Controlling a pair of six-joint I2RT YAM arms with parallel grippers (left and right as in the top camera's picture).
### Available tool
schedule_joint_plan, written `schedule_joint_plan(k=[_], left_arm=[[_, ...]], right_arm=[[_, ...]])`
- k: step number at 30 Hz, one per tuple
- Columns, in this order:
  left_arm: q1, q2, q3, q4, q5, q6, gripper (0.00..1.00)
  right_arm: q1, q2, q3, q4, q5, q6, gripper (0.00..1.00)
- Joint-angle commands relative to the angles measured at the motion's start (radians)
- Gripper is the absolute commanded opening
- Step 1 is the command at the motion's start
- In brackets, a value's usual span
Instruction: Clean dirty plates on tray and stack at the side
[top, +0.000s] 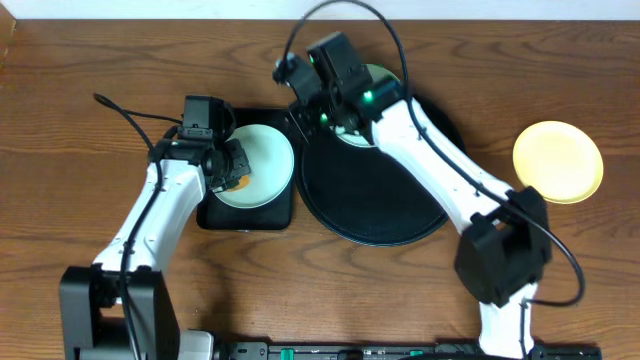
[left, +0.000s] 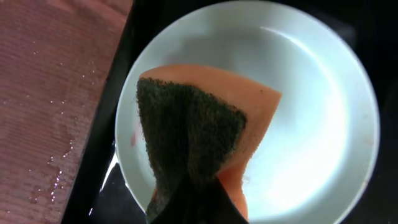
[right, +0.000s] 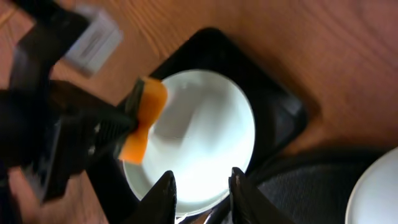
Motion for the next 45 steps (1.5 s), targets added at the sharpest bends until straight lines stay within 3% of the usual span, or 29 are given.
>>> schedule_joint_plan(k=[1, 6, 14, 18, 28, 31, 39, 44, 45], left_arm=[[0.005, -0.065, 0.016, -0.010, 0.008, 0.013, 0.10], [0.005, -0.065, 0.016, -0.025, 0.009, 0.013, 0.11], [0.005, -0.065, 0.016, -0.032, 0.009, 0.013, 0.11], [0.005, -0.065, 0.016, -0.033, 0.009, 0.013, 0.11], [0.005, -0.065, 0.016, -0.039, 0.009, 0.013, 0.12], [0.004, -0.065, 0.016, -0.040, 0.009, 0.013, 0.17], [0.004, -0.065, 0.016, -0.042, 0.009, 0.013, 0.17], [0.004, -0.065, 0.016, -0.044, 0.009, 0.013, 0.17], [0.005, -0.065, 0.016, -0.044, 0.009, 0.013, 0.17]], right_arm=[[-0.005, 0.124, 0.042, -0.032, -0.026, -0.016, 0.33], [0.000, 0.183, 0.042, 0.010, 0.010, -0.051, 0.41], [0.011, 0.244, 0.042, 0.022, 0.054, -0.080, 0.37], [0.021, 0.263, 0.042, 0.023, 0.058, -0.084, 0.29], [0.044, 0.273, 0.041, 0.065, 0.134, -0.133, 0.36], [0.048, 0.283, 0.040, 0.072, 0.159, -0.132, 0.31], [0.045, 0.295, 0.040, 0.078, 0.174, -0.132, 0.25], [0.052, 0.306, 0.040, 0.068, 0.185, -0.132, 0.02], [0.052, 0.298, 0.040, 0.068, 0.185, -0.132, 0.01]])
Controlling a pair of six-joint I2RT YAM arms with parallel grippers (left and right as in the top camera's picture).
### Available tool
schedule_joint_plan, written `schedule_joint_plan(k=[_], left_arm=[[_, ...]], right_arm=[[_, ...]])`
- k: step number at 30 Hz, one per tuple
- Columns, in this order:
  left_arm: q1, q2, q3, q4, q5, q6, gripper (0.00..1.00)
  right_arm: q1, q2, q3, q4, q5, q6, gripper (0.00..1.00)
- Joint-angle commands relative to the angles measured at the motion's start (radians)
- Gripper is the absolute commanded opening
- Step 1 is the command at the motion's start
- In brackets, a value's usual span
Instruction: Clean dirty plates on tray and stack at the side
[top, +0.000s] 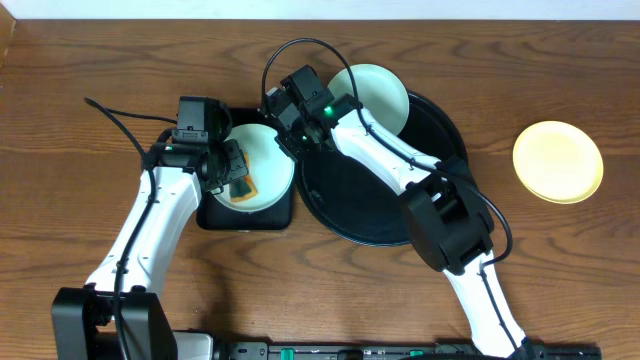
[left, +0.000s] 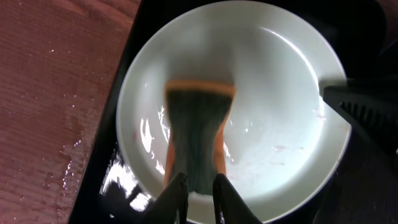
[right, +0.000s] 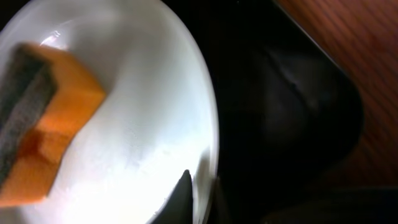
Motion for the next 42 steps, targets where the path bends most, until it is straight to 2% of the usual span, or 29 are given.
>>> schedule_joint_plan(k=[1, 5, 6, 9, 17, 28, 35, 42], left_arm=[[0.004, -0.007, 0.016, -0.003, 0.006, 0.010, 0.17], [0.004, -0.007, 0.016, -0.003, 0.005, 0.010, 0.17], [0.004, -0.007, 0.016, -0.003, 0.005, 0.010, 0.21], [0.004, -0.007, 0.016, -0.003, 0.014, 0.009, 0.24], [0.004, -0.007, 0.016, 0.002, 0.085, -0.028, 0.47], [0.005, -0.006, 0.015, 0.028, 0.137, -0.039, 0.52], [0.005, -0.005, 0.015, 0.028, 0.137, -0.039, 0.56], [0.005, -0.005, 0.015, 0.017, 0.136, -0.039, 0.56]], right_arm=[[0.007, 0.023, 0.006, -0.014, 0.027, -0.014, 0.01], [0.002, -0.014, 0.006, -0.026, 0.048, -0.013, 0.01], [0.001, -0.027, 0.006, -0.032, 0.071, -0.011, 0.01], [0.001, -0.068, 0.006, -0.047, 0.184, -0.010, 0.01], [0.017, -0.165, 0.006, -0.077, 0.430, 0.027, 0.01], [0.092, -0.238, 0.006, -0.089, 0.709, 0.030, 0.01], [0.207, -0.262, 0.006, -0.066, 1.004, -0.034, 0.01], [0.217, -0.262, 0.006, -0.061, 1.021, -0.038, 0.01]])
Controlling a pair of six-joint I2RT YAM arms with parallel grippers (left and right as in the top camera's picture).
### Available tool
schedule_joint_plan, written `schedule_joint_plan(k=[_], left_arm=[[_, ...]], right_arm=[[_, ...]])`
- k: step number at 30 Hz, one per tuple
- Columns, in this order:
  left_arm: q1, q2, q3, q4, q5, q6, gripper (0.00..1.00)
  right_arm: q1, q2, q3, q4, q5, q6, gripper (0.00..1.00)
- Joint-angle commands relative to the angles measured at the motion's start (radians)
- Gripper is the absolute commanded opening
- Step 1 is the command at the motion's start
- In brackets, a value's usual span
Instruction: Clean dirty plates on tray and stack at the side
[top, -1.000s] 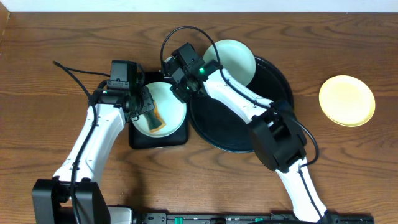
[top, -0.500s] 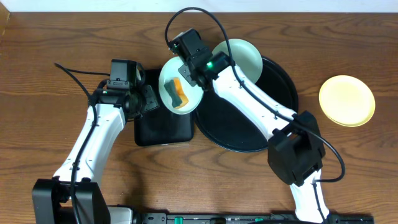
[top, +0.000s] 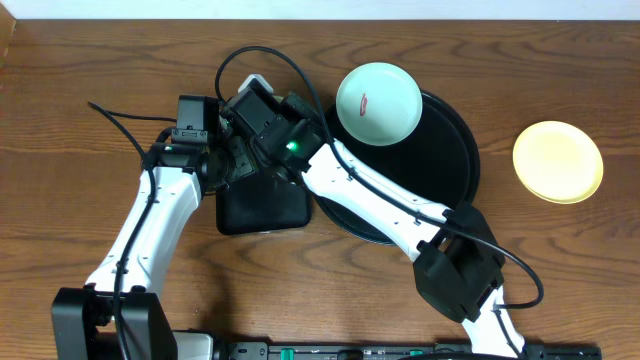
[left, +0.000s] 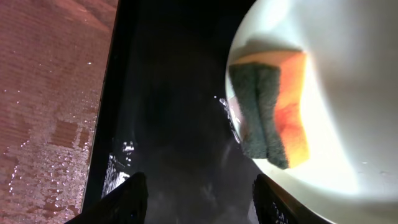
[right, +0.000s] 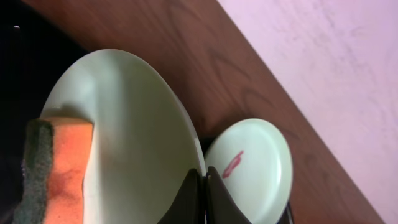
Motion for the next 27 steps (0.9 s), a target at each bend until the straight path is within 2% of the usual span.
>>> schedule_joint_plan(k=[1, 9, 16, 21, 27], left_arm=[[0.005, -0.006, 0.015, -0.009, 0.009, -0.005, 0.56], [0.004, -0.005, 0.015, -0.002, 0.010, -0.010, 0.56], [0.004, -0.005, -0.003, 0.060, 0.015, -0.123, 0.56], [0.004, 0.009, -0.012, 0.124, 0.137, -0.173, 0.56], [0.003, 0.051, -0.013, 0.146, 0.186, -0.258, 0.59]], right_arm=[[-0.016, -0.052, 0.007, 0.010, 0.068, -0.014, 0.01], [-0.058, -0.118, 0.007, 0.008, -0.157, 0.002, 0.01], [-0.097, -0.134, 0.007, -0.012, -0.267, 0.021, 0.01], [-0.110, -0.134, 0.007, -0.024, -0.359, 0.039, 0.01], [-0.124, -0.158, 0.007, -0.032, -0.426, 0.065, 0.01]])
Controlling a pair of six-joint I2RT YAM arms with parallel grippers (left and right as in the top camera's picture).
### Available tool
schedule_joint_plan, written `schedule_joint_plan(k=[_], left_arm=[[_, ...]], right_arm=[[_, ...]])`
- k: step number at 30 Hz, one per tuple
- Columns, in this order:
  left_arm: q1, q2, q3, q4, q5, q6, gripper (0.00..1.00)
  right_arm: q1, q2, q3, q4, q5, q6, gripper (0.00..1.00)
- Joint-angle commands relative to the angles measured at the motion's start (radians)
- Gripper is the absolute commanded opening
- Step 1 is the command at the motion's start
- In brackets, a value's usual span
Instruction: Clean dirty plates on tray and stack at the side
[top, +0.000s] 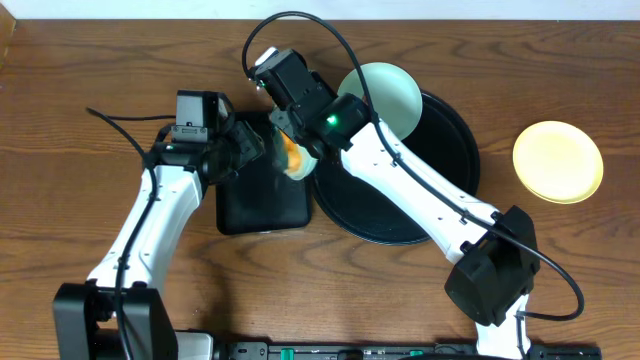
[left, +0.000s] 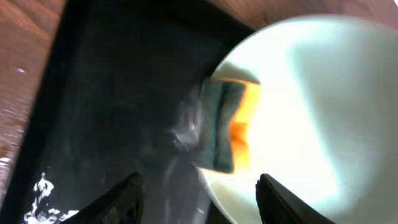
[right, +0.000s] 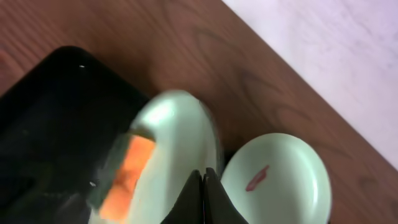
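A pale green plate (right: 168, 155) hangs tilted over the right part of the square black tray (top: 250, 205), with my right gripper (right: 204, 186) shut on its rim. An orange sponge with a dark scrub face (left: 227, 127) clings to the plate's face (left: 311, 112). My left gripper (left: 199, 199) stands open just left of the plate, nothing between its fingers (left: 124, 199). In the overhead view the plate (top: 303, 172) shows nearly edge-on, between the left gripper (top: 250, 150) and the right gripper (top: 308, 142). A second green plate (right: 277, 180) with a red smear lies on the round tray.
The round black tray (top: 400, 200) sits right of the square one, the smeared plate (top: 390, 85) at its back edge. A yellow plate (top: 558, 162) lies alone at the far right. Water wets the square tray's floor (left: 93, 124) and the wood beside it.
The right gripper has carried the tilted plate, sponge still on it, rightward from over the square tray's back left to its right side. The left gripper stays open beside it.
First the plate lay flat in the square tray, my left gripper pressing the sponge on it and my right gripper open above. Then the right gripper was at the plate's rim. Later the left was open, the sponge lay on the plate, lifted tilted, now further right.
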Motion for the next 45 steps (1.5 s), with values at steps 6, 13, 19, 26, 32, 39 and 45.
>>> schedule_joint_plan(k=[6, 13, 19, 26, 32, 39, 45], left_arm=[[0.004, 0.105, -0.013, 0.043, 0.152, -0.094, 0.59], [-0.001, 0.145, -0.013, 0.092, 0.137, 0.055, 0.54], [-0.001, 0.145, -0.012, 0.085, 0.067, 0.208, 0.49], [-0.001, 0.146, -0.012, 0.058, -0.138, 0.306, 0.49], [-0.002, 0.171, -0.013, 0.061, -0.138, 0.402, 0.49], [-0.005, 0.265, -0.013, 0.103, -0.129, 0.420, 0.45], [-0.010, 0.290, -0.013, 0.116, -0.084, 0.420, 0.38]], right_arm=[[-0.033, -0.058, 0.007, -0.013, -0.095, 0.066, 0.01], [-0.100, -0.056, 0.007, -0.092, -0.274, 0.162, 0.16], [-0.248, -0.022, 0.006, -0.220, -0.696, 0.249, 0.49], [-0.285, 0.115, 0.006, -0.311, -0.876, 0.182, 0.49], [-0.261, 0.177, 0.006, -0.313, -0.809, 0.182, 0.51], [-0.243, 0.181, -0.006, -0.308, -0.707, 0.195, 0.52], [-0.228, 0.181, -0.098, -0.215, -0.712, 0.243, 0.36]])
